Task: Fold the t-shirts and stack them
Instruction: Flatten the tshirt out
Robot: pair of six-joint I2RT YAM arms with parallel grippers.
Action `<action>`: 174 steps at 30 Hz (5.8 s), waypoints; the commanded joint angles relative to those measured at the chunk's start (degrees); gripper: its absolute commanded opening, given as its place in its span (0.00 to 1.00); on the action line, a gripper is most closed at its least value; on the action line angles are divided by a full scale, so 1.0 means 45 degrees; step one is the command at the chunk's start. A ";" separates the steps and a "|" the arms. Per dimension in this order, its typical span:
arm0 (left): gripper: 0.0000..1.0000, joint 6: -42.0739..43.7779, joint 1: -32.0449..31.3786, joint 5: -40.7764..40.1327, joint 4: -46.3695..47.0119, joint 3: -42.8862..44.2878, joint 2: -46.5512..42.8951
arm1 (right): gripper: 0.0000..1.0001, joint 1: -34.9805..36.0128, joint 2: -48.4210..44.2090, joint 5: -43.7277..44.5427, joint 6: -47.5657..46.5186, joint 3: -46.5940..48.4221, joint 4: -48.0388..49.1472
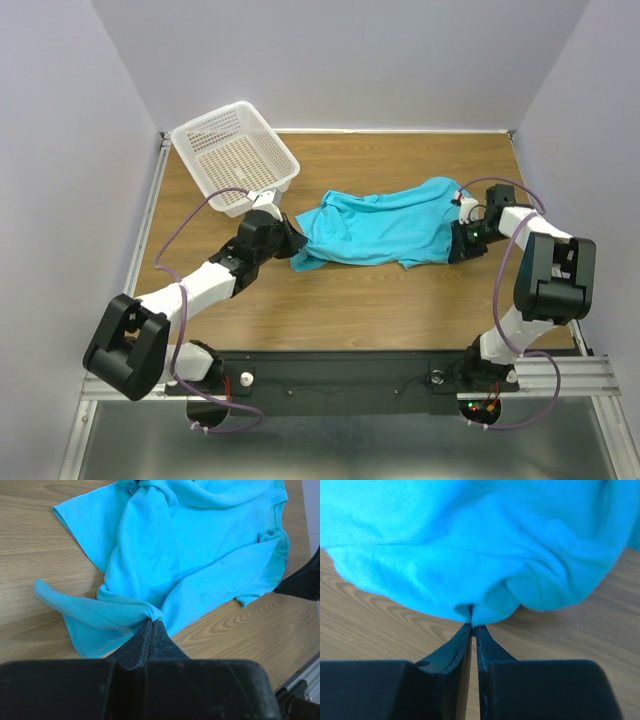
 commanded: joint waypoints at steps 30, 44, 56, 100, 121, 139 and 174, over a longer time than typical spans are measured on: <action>0.00 0.0027 -0.0477 0.1181 -0.1216 -0.0488 -0.1714 | 0.01 0.0019 -0.8341 0.3354 -0.2111 0.2138 -0.5921; 0.45 -0.0835 -0.3017 0.0212 -0.4141 -0.0022 -0.1280 | 0.52 0.0019 -0.7638 0.6245 -0.1487 -0.1124 -0.4636; 0.70 -0.1458 -0.2627 -0.2628 -0.4054 -0.0624 -0.2732 | 0.93 -0.0001 -0.6193 0.4351 -0.0294 -0.0891 -0.2251; 0.47 -0.3589 -0.1474 -0.0301 -0.7114 -0.2014 -0.6967 | 0.92 -0.0020 -0.3166 0.2009 0.0741 0.0983 -0.0044; 0.66 0.3596 0.0713 -0.1377 -0.0144 0.3568 0.2088 | 0.92 -0.0118 0.0292 -0.0217 0.1834 0.3465 0.1283; 0.60 0.7115 0.0538 -0.4246 -0.4691 1.4976 1.1642 | 0.92 -0.0352 -0.0138 -0.0667 0.2225 0.2703 0.1949; 0.63 0.6509 0.1514 -0.1308 -0.4147 0.8752 0.6334 | 0.92 -0.0684 -0.0353 -0.0121 0.1991 0.2742 0.2105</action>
